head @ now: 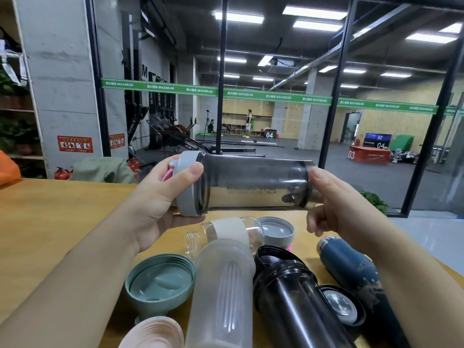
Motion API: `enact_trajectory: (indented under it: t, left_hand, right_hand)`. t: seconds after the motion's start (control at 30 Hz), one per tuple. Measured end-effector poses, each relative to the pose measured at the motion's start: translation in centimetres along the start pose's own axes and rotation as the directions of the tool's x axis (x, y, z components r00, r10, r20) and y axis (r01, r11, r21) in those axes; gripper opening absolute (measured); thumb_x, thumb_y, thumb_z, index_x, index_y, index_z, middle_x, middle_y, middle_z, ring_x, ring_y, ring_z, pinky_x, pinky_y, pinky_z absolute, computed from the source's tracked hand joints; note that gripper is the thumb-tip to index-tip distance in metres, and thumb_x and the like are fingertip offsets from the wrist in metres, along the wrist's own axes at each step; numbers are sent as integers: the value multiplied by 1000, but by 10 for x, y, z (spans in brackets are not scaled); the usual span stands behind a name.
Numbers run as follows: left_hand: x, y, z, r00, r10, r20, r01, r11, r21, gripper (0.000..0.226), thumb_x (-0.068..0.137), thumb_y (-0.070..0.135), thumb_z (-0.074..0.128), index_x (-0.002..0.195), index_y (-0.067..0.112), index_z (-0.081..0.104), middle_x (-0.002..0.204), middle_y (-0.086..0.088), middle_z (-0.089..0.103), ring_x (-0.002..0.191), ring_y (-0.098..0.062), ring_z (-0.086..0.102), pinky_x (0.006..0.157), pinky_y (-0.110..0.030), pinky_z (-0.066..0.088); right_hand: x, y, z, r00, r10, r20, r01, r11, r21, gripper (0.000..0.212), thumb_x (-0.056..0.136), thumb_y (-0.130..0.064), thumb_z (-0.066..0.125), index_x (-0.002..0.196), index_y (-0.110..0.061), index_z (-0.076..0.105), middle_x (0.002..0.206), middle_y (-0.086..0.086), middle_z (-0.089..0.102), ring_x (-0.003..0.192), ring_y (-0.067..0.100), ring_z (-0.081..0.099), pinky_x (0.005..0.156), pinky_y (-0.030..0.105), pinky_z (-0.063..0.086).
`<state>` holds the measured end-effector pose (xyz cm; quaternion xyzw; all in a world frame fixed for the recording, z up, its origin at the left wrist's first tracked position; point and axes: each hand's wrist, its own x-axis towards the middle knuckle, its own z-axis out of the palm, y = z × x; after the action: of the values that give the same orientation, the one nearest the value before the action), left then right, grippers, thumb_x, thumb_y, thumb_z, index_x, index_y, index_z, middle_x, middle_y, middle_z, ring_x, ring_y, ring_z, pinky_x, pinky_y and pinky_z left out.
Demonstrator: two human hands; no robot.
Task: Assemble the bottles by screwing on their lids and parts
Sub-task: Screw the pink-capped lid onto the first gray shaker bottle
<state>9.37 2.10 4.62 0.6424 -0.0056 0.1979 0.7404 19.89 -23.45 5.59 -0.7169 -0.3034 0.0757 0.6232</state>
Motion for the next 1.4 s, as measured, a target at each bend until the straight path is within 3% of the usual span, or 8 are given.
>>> enact_trajectory:
  t: [0.07,0.27,0.4,0.6,0.73,0.83,1.13,1.4]
  left_hand:
    - [-1,0,2,1000,9,15,-9,1000,14,67,61,45,77,123,30,56,126,-9,61,97,-31,62,62,-42,57]
    - [-4,5,4,996,79,37,-82,993,81,86,46,44,80,127,33,51,120,-4,63,106,-33,63,65,-43,58]
    - [-4,6,3,996,85,24,-87,992,88,88,47,44,80,129,34,49,121,-4,62,106,-33,63,66,-44,58]
    - [-4,7,6,999,50,4,-50,995,89,77,57,41,81,127,34,51,122,-4,62,106,-32,62,63,-41,58]
    - [-4,7,7,999,-18,-32,19,999,43,69,61,46,80,123,29,56,124,-15,61,91,-29,64,64,-43,59]
    - [-6,12,4,997,-50,-53,52,998,39,67,58,48,71,120,27,58,121,-16,63,82,-26,65,65,-44,60]
    - [-4,8,0,996,-77,-51,80,995,51,65,62,50,77,119,26,59,118,-17,64,80,-27,64,61,-43,59]
    - [-4,9,-1,999,33,8,-33,989,145,84,45,49,80,123,35,53,120,-4,62,104,-34,62,61,-41,57]
  right_hand:
    - [0,-4,1,998,45,-39,-47,998,-53,63,72,-72,46,116,-28,55,109,10,64,42,15,49,43,26,40]
    - [3,2,2,983,177,-57,-185,961,-206,109,59,-92,27,95,2,69,84,38,62,40,19,36,46,27,29]
    - [2,-2,8,977,211,-38,-214,967,-135,79,84,-74,21,101,-8,62,75,20,70,45,22,53,47,25,39]
    - [2,-9,16,989,114,-89,-122,989,-84,42,93,-51,41,124,-24,52,103,13,67,71,30,71,60,35,53]
    - [-4,-11,11,998,-59,16,61,992,-114,75,74,-35,75,134,-52,32,130,6,51,84,23,72,70,32,56]
    - [-7,-10,6,991,-82,102,89,994,-64,82,71,-24,71,136,-55,32,140,12,43,90,27,71,74,32,55]
    - [-4,-5,5,997,-77,25,79,994,-75,71,72,-43,67,138,-32,43,88,6,65,63,22,59,55,26,48]
    - [-1,-3,11,989,145,-37,-149,966,-211,91,61,-87,44,101,-7,64,77,24,57,45,19,42,47,28,31]
